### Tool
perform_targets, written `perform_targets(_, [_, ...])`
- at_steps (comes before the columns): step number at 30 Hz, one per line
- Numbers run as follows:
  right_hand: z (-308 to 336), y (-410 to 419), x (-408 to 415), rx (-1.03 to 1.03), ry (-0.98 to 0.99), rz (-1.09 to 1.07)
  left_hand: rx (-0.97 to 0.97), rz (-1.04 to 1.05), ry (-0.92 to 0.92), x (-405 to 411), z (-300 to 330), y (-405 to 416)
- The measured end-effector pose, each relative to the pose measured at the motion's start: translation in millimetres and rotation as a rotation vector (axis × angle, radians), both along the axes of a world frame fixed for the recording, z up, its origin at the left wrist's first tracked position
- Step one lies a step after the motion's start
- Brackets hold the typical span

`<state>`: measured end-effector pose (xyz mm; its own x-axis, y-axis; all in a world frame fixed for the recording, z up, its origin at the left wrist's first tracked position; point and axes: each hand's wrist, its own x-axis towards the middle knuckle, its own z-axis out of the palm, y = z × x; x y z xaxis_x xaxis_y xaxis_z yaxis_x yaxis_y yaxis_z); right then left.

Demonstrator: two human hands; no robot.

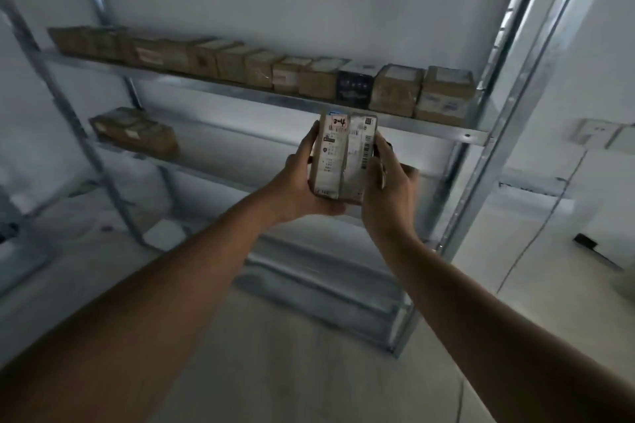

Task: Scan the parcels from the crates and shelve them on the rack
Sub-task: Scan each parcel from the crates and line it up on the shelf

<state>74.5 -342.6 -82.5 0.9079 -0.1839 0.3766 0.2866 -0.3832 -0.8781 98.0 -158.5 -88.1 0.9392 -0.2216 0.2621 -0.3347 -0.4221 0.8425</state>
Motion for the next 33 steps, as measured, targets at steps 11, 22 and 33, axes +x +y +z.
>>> perform_targets(11, [-26, 202, 116, -0.033, 0.062, 0.269, -0.008, 0.331, 0.004, 70, -36, 209])
perform_targets(22, [-58, 394, 257, -0.071, 0.152, 0.518, 0.005, 0.575, 0.102, 167, -67, 391])
perform_targets(33, [-112, 565, 351, -0.163, 0.271, 0.463, -0.026, 0.493, 0.246, 264, -119, 562])
